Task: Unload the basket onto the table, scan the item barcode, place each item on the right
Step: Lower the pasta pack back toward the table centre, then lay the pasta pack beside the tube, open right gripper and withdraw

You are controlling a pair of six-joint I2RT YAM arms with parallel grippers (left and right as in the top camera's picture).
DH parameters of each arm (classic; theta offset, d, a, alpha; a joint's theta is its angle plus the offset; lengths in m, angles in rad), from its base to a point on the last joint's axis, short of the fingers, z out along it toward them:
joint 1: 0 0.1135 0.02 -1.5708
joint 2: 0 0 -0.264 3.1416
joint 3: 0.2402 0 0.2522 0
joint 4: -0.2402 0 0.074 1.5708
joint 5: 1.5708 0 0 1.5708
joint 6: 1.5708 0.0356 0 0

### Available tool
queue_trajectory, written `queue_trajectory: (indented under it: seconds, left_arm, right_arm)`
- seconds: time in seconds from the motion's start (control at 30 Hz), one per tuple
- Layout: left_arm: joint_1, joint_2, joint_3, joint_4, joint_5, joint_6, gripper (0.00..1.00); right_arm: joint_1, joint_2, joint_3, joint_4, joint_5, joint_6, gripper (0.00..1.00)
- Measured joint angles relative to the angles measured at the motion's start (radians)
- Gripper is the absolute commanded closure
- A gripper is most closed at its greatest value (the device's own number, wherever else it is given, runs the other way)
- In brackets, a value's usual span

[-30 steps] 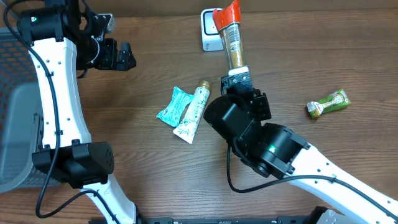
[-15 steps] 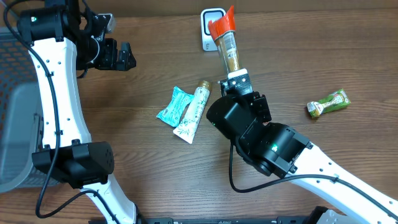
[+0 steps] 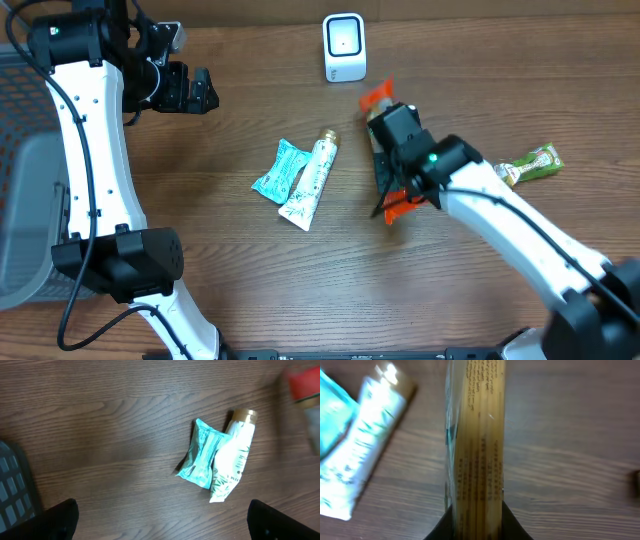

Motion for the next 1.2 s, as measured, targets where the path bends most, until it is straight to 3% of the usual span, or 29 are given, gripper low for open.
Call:
queue_trajectory:
  seconds: [0.1, 0.27, 0.43, 0.6, 0.87, 1.2]
  left_arm:
    - [0.0, 0.0, 0.0, 0.0, 0.0, 0.0, 0.0]
    - [0.0, 0.0, 0.0, 0.0, 0.0, 0.0, 0.01]
    - [0.0, 0.0, 0.0, 0.0, 0.0, 0.0, 0.0]
    - [0.0, 0.0, 0.0, 0.0, 0.0, 0.0, 0.0]
    - [0.0, 0.0, 0.0, 0.0, 0.0, 0.0, 0.0]
    - [0.0, 0.0, 0.0, 0.0, 0.0, 0.0, 0.0]
  right_arm:
    - [-0.03, 0.062, -0.003, 0.002, -0.075, -0.024, 0.93]
    - [-0.055, 0.085, -0.004, 0.01, -0.115, -0.038, 0.47]
    - [-0.076, 0.085, 0.0, -0.023, -0.116, -0.093, 0.31]
    - [-0.077, 0.085, 0.071, -0.078, -0.058, -0.152, 0.3]
    - [0.032, 0.099, 0.133, 0.062, 0.068, -0.22, 0.32]
    - [0.149, 0.377, 0.139, 0.185, 0.365, -0.261, 0.32]
